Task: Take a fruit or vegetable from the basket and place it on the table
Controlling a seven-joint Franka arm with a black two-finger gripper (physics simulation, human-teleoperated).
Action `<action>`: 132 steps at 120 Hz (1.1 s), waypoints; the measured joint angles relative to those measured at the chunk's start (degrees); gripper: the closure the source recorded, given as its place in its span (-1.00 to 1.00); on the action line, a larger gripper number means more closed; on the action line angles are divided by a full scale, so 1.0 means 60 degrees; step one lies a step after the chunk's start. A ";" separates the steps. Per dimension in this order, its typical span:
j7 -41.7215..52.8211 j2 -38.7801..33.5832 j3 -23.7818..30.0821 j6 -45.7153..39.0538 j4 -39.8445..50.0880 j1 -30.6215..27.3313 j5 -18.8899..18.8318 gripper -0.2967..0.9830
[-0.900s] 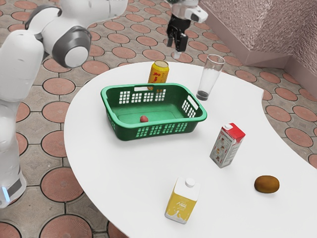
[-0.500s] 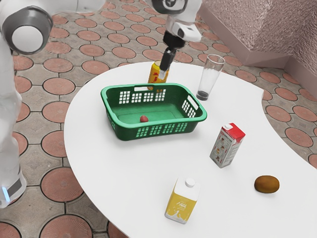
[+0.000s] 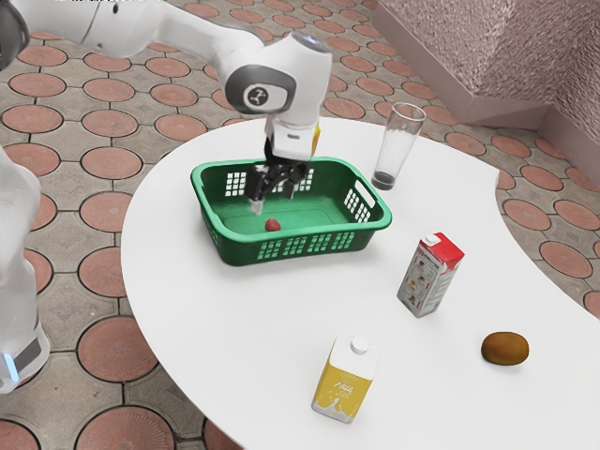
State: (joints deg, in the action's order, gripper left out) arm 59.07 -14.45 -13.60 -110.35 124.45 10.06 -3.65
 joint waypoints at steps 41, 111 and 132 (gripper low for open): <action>0.1361 0.0876 0.0010 -0.0957 -0.0046 -0.0312 0.0014 -0.54; 0.2613 0.1261 0.0011 -0.1117 0.0036 -0.0459 0.0077 -0.54; 0.2822 0.1256 0.0011 -0.1121 0.0176 -0.0492 0.0083 -0.54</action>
State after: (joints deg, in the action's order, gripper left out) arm 76.00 -6.91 -13.54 -117.07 125.51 7.10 -3.15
